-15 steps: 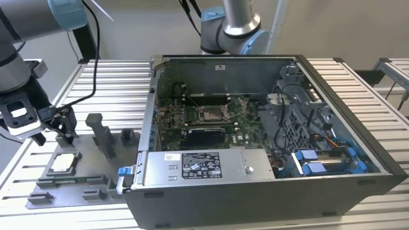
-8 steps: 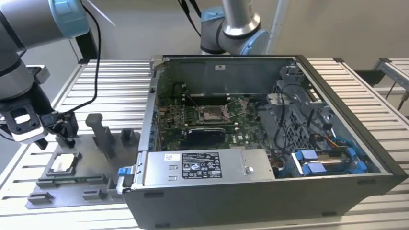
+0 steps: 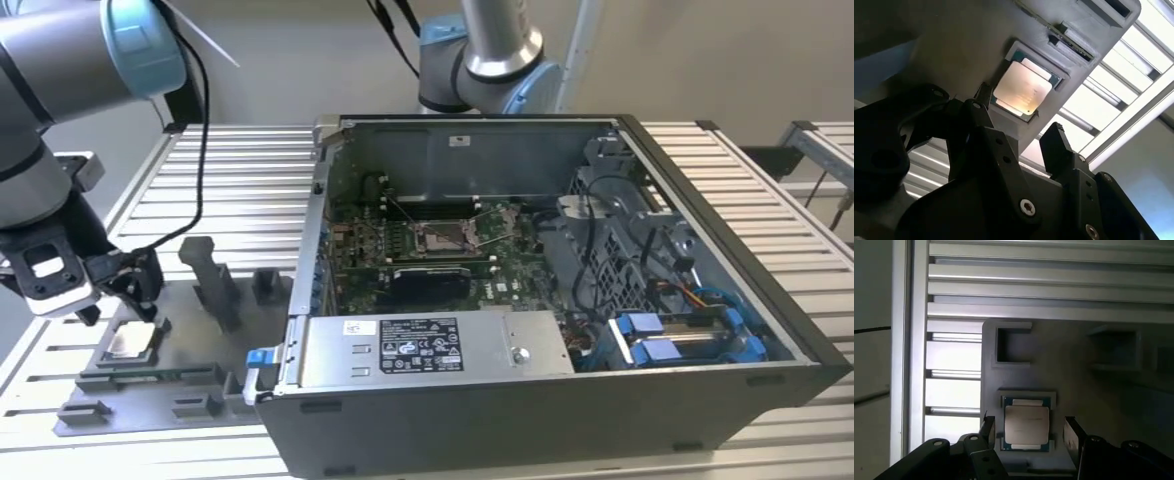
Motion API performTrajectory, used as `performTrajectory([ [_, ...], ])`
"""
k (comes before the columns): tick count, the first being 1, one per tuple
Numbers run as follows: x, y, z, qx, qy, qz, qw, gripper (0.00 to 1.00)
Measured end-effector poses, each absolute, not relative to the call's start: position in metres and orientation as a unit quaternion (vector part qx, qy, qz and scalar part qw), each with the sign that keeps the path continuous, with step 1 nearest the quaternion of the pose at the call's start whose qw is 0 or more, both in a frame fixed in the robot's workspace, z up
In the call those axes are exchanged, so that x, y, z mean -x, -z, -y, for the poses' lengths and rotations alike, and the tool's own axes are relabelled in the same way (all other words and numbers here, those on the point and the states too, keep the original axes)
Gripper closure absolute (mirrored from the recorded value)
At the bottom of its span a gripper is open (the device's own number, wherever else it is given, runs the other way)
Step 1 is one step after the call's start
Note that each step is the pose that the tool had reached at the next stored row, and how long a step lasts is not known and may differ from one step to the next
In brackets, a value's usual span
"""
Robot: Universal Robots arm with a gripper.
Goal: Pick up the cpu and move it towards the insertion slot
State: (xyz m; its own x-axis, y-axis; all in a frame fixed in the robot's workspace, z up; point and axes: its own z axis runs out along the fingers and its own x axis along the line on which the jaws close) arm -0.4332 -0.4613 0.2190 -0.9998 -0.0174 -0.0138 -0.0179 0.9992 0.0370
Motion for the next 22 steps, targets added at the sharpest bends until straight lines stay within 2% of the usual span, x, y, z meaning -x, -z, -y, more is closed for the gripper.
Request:
performTrajectory([
  [22, 0.433, -0.191, 0.469, 0.01, -0.019, -1.0, 0.007, 0.0],
])
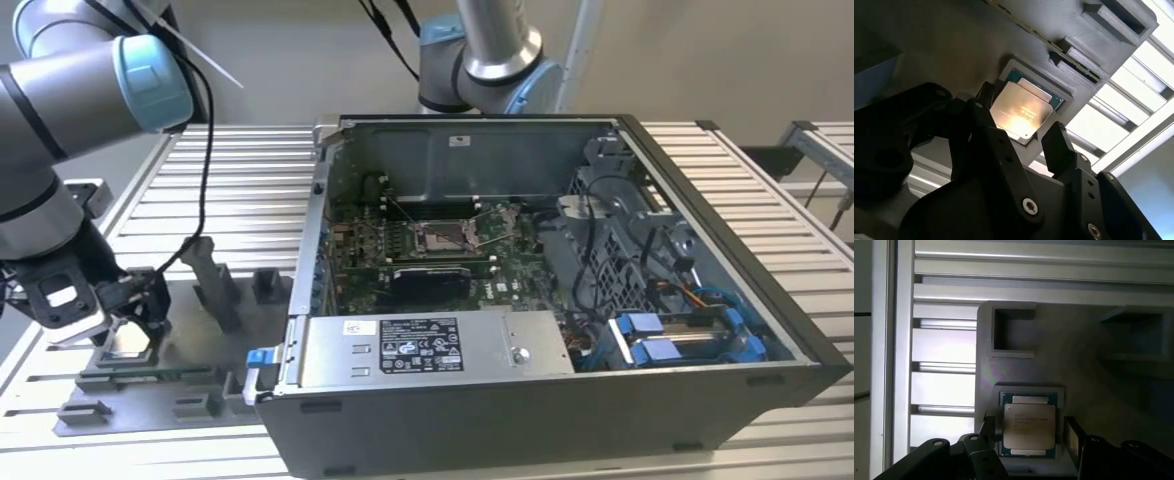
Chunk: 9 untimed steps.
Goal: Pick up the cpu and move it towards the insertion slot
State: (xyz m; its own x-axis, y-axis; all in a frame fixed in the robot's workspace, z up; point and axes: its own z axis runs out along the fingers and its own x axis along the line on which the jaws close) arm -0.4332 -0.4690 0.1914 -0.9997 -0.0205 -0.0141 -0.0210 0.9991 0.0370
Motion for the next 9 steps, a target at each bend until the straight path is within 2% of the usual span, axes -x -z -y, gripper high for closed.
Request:
performTrajectory([
  [9, 0.4331, -0.1879, 0.469, 0.011, -0.019, -1.0, 0.007, 0.0],
])
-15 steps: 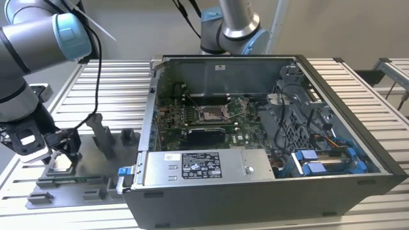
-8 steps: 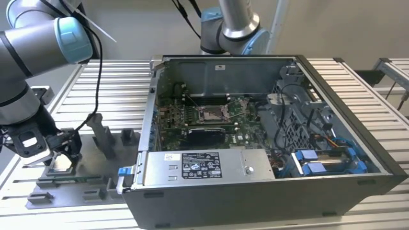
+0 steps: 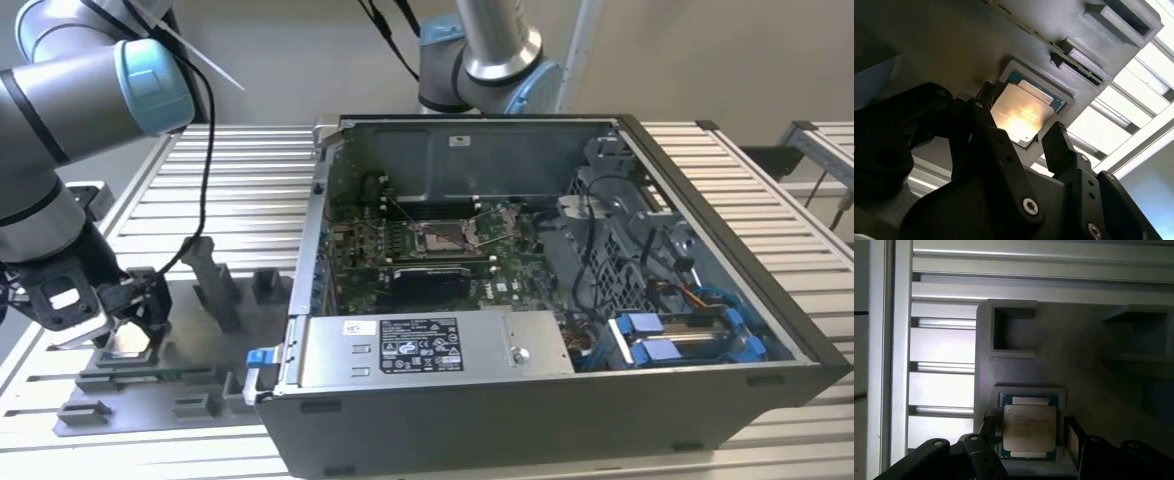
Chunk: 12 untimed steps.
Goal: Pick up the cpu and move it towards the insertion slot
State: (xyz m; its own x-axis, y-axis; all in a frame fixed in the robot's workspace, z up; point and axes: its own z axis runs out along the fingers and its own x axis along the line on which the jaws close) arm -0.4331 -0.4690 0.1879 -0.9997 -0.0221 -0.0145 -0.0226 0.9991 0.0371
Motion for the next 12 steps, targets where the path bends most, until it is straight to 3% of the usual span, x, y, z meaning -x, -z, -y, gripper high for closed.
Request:
performTrajectory([
  [12, 0.4332, -0.1861, 0.469, 0.011, -0.019, -1.0, 0.007, 0.0],
])
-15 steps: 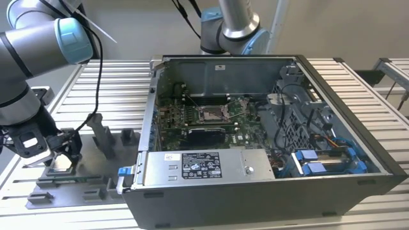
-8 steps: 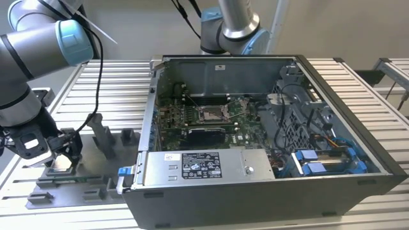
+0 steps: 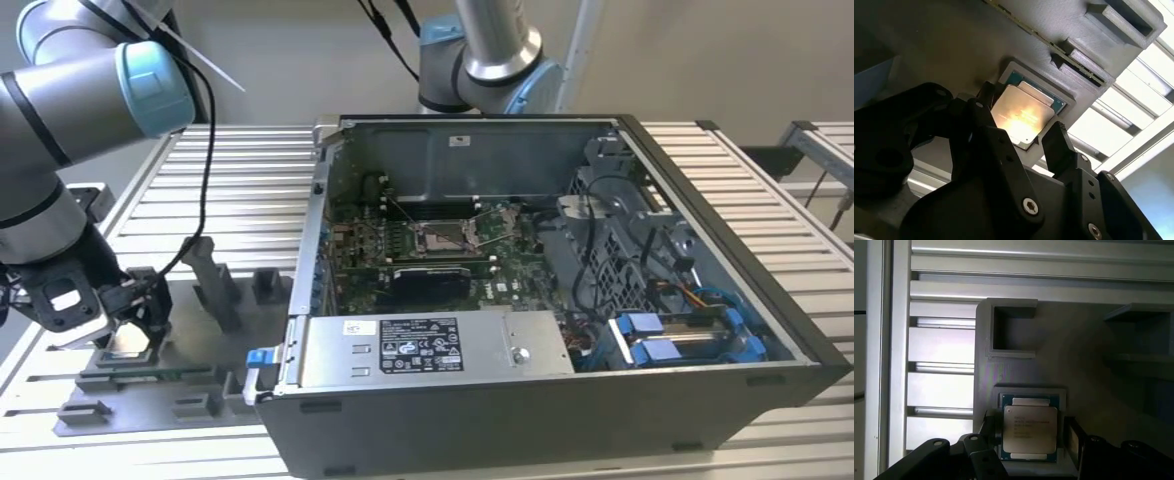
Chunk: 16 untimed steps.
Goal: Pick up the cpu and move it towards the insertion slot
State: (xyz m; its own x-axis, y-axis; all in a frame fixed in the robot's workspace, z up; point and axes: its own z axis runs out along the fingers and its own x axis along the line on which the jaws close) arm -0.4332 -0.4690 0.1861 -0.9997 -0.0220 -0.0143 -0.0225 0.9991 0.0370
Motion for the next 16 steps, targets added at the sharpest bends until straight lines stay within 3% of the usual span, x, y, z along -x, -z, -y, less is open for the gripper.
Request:
performTrajectory([
  [1, 0.433, -0.186, 0.469, 0.011, -0.019, -1.0, 0.007, 1.0],
  [9, 0.433, -0.187, 0.469, 0.011, -0.019, -1.0, 0.007, 1.0],
  [16, 0.433, -0.218, 0.469, 0.01, -0.019, -1.0, 0.006, 1.0],
])
